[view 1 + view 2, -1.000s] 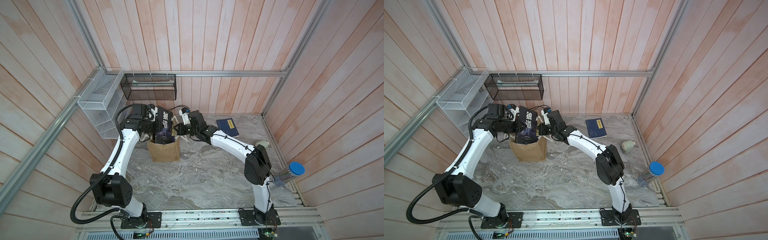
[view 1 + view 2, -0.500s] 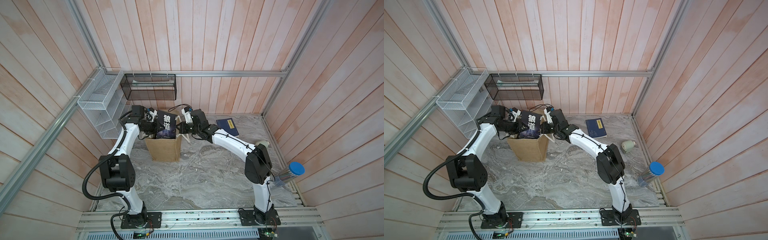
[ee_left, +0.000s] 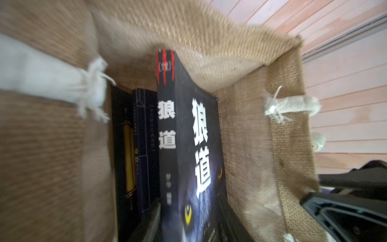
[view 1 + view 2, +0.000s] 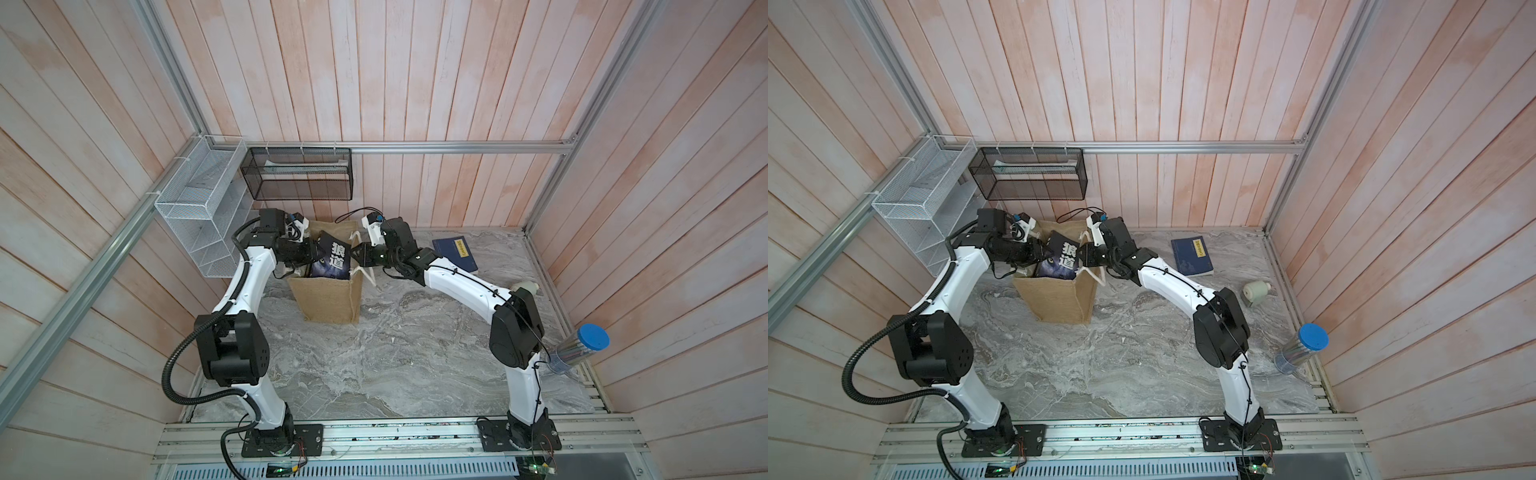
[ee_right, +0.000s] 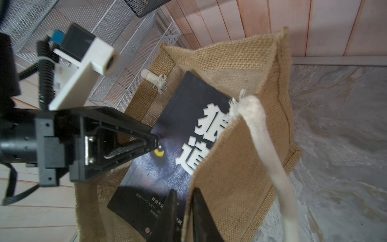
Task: Put the books into the canvas bag
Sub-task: Place the book in the canvas bag.
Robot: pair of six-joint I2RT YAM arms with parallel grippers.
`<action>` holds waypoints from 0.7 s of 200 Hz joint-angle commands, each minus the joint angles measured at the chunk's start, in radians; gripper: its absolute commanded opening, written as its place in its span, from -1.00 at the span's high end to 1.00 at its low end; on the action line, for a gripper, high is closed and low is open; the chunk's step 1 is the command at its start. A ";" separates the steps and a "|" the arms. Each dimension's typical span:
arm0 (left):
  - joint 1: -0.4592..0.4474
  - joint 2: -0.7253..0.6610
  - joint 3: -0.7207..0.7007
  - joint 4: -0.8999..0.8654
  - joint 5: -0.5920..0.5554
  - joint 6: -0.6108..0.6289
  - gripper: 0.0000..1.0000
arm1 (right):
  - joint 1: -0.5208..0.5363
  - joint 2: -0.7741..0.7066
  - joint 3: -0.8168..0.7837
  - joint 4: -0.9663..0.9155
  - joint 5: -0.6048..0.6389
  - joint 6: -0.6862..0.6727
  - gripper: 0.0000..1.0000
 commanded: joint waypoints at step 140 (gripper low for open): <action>-0.399 -0.179 -0.094 0.383 -0.227 -0.206 0.08 | -0.466 -0.280 -0.401 -0.007 0.044 -0.134 0.05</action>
